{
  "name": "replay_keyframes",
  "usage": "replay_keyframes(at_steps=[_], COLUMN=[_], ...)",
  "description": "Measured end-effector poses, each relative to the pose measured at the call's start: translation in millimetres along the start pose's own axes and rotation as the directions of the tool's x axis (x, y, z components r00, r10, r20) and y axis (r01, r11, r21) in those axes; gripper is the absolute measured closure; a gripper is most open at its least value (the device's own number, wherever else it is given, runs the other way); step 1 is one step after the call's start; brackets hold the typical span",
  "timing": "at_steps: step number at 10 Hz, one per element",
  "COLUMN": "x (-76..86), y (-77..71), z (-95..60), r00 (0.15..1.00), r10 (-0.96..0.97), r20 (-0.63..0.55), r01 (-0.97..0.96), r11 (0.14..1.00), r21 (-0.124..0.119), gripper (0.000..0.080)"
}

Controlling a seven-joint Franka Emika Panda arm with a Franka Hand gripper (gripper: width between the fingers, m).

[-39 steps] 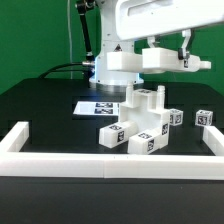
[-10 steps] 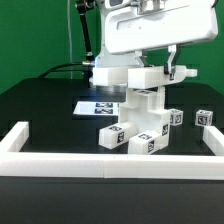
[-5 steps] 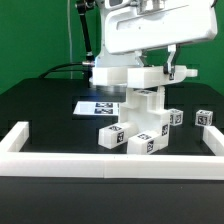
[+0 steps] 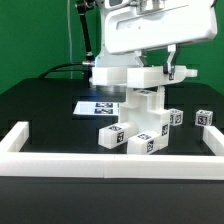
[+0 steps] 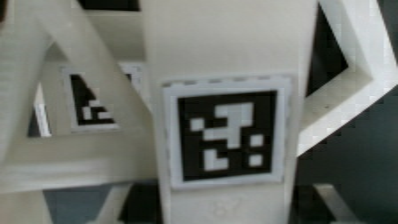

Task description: Assemble chair

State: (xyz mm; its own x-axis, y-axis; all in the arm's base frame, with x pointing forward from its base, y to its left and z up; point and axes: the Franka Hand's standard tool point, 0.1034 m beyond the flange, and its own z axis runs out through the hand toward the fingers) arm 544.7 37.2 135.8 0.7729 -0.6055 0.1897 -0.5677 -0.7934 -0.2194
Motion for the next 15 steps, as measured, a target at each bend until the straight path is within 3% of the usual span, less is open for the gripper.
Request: replay_keyframes(at_steps=[11, 15], x=[-1.1, -12.6], y=[-2.2, -13.0], z=[-0.6, -0.2], r00=[1.0, 0.994], r10=[0.016, 0.108], r20=[-0.009, -0.011], r01=[-0.016, -0.108], r11=[1.0, 0.994], r21=[0.005, 0.015], gripper=[0.0504, 0.0503])
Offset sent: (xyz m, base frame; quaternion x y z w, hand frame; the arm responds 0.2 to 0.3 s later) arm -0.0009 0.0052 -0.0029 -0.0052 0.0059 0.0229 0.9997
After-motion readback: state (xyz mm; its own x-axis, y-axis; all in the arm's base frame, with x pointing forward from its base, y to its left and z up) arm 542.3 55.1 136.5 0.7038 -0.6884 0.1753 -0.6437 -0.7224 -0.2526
